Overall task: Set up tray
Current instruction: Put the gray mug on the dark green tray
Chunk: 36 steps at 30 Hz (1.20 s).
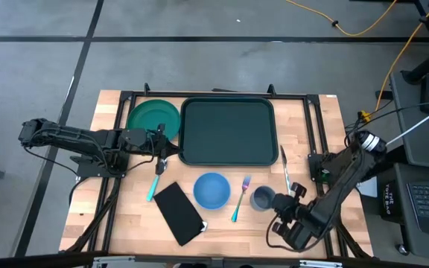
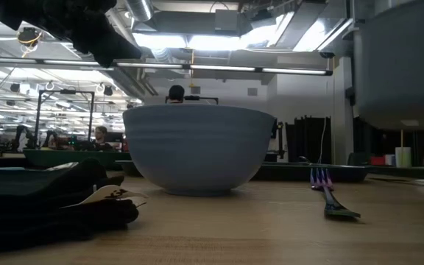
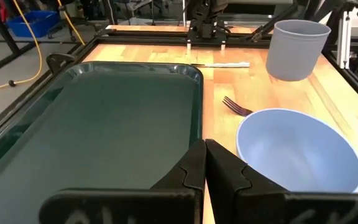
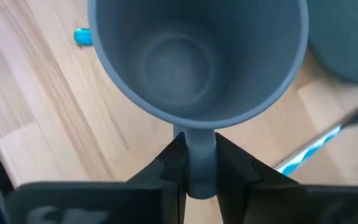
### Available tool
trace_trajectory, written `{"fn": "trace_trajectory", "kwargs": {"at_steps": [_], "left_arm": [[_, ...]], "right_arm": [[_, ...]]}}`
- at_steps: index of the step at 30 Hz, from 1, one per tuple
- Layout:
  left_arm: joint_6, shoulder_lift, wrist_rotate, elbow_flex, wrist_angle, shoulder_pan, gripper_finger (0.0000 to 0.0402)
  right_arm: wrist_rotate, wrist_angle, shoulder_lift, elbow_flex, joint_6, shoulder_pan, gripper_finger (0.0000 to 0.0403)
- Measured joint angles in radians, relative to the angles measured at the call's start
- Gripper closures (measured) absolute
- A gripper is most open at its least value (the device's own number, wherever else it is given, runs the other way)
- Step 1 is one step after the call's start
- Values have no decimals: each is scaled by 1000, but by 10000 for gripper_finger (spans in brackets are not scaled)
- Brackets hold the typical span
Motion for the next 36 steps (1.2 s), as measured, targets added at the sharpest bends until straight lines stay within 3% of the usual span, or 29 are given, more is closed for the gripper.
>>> {"fn": "trace_trajectory", "kwargs": {"at_steps": [14,21,29,36], "left_arm": [[27,7,-35,10,96,0,392],[72,145,-98,108,86,0,380],[243,399,-92,311,-94,10,379],[273,495,-77,483,-323,8,360]], "right_arm": [[1,1,-113,1,-436,-231,345],[-22,9,-144,19,-685,-412,347],[-92,88,-144,49,-1006,-607,348],[-209,190,-143,50,-1230,-773,342]]}}
